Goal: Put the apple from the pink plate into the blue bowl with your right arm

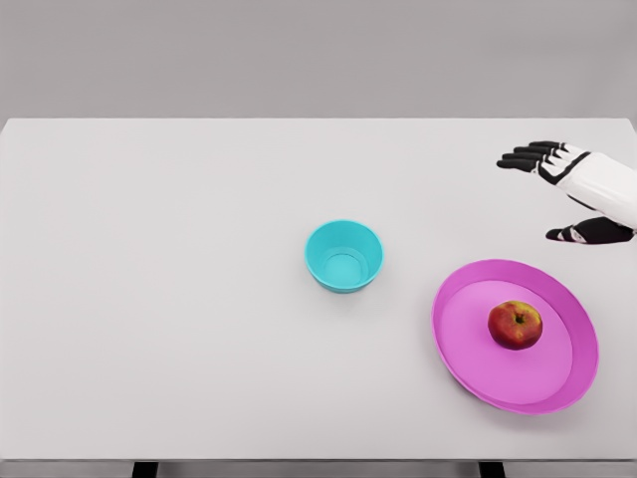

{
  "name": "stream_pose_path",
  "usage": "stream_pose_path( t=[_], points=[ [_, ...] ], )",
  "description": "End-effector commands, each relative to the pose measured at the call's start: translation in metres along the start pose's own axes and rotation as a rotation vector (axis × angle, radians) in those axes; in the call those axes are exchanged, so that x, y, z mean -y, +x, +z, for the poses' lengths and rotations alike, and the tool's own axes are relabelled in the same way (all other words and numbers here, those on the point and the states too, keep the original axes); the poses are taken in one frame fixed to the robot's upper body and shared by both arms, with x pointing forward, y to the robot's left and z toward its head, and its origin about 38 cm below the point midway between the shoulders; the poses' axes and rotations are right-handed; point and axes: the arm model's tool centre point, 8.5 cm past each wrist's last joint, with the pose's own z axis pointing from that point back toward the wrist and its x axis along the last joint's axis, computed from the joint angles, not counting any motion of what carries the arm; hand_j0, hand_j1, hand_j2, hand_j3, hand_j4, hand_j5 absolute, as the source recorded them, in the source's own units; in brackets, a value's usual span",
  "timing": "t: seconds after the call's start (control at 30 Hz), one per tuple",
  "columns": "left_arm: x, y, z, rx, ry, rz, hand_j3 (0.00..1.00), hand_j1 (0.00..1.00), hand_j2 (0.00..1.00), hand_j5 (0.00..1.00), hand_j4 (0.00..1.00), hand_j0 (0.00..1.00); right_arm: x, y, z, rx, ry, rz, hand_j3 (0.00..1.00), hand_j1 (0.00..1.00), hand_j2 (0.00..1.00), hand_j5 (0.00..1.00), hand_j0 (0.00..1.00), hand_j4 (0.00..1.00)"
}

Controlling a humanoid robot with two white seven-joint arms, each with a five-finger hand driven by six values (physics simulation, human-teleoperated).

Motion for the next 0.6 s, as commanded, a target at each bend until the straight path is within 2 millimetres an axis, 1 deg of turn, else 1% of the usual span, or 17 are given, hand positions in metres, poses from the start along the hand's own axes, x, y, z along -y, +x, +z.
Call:
stream_pose_path(
  t=[0.0, 0.07, 0.1, 0.13, 0.17, 0.23, 0.27, 0.33, 0.4, 0.47, 0.5, 0.57],
  points=[
    [0.0, -0.001, 0.0, -0.002, 0.0, 0.0, 1.0, 1.0, 1.0, 1.0, 1.0, 1.0, 0.001, 0.0, 0.0, -0.001, -0.002, -0.003, 1.0, 1.0, 1.0, 1.0, 1.0, 1.0],
    [0.0, 0.0, 0.0, 0.001, 0.0, 0.0, 1.0, 1.0, 1.0, 1.0, 1.0, 1.0, 0.009, -0.001, 0.006, -0.009, 0.007, 0.02, 1.0, 1.0, 1.0, 1.0, 1.0, 1.0],
    [0.0, 0.0, 0.0, 0.001, 0.0, 0.0, 1.0, 1.0, 1.0, 1.0, 1.0, 1.0, 0.011, 0.0, 0.01, -0.01, 0.028, 0.034, 1.0, 1.0, 1.0, 1.0, 1.0, 1.0],
    [0.0, 0.0, 0.0, 0.001, 0.0, 0.0, 1.0, 1.0, 1.0, 1.0, 1.0, 1.0, 0.018, -0.001, 0.018, -0.02, 0.052, 0.059, 1.0, 1.0, 1.0, 1.0, 1.0, 1.0],
    [0.0, 0.0, 0.0, 0.001, 0.0, 0.0, 1.0, 1.0, 1.0, 1.0, 1.0, 1.0, 0.013, -0.001, 0.022, -0.026, 0.074, 0.052, 1.0, 1.0, 1.0, 1.0, 1.0, 1.0],
    [0.0, 0.0, 0.0, 0.001, 0.0, 0.0, 1.0, 1.0, 1.0, 1.0, 1.0, 1.0, 0.009, -0.003, 0.03, -0.043, 0.145, 0.064, 1.0, 1.0, 1.0, 1.0, 1.0, 1.0],
    [0.0, 0.0, 0.0, 0.001, 0.0, -0.001, 1.0, 1.0, 1.0, 1.0, 1.0, 1.0, 0.006, -0.005, 0.032, -0.051, 0.227, 0.07, 1.0, 1.0, 1.0, 1.0, 1.0, 1.0],
    [0.0, 0.0, 0.0, -0.001, 0.0, 0.0, 1.0, 1.0, 1.0, 1.0, 1.0, 1.0, 0.013, -0.007, 0.037, -0.07, 0.371, 0.099, 1.0, 1.0, 1.0, 1.0, 1.0, 1.0],
    [0.0, 0.0, 0.0, 0.001, 0.0, 0.0, 1.0, 1.0, 1.0, 1.0, 1.0, 1.0, 0.007, -0.007, 0.037, -0.07, 0.448, 0.094, 1.0, 1.0, 1.0, 1.0, 1.0, 1.0],
    [0.0, 0.0, 0.0, 0.001, 0.0, 0.0, 1.0, 1.0, 1.0, 1.0, 1.0, 1.0, -0.004, -0.004, 0.038, -0.06, 0.517, 0.083, 1.0, 1.0, 1.0, 1.0, 1.0, 1.0],
    [0.0, 0.0, 0.0, 0.001, 0.0, 0.0, 1.0, 1.0, 1.0, 1.0, 1.0, 1.0, -0.015, -0.001, 0.041, -0.053, 0.549, 0.066, 1.0, 1.0, 1.0, 1.0, 1.0, 1.0],
    [0.0, 0.0, 0.0, 0.001, 0.0, 0.0, 1.0, 1.0, 1.0, 1.0, 1.0, 1.0, -0.022, 0.012, 0.037, -0.011, 0.563, 0.065, 1.0, 1.0, 1.0, 1.0, 1.0, 1.0]
  ],
)
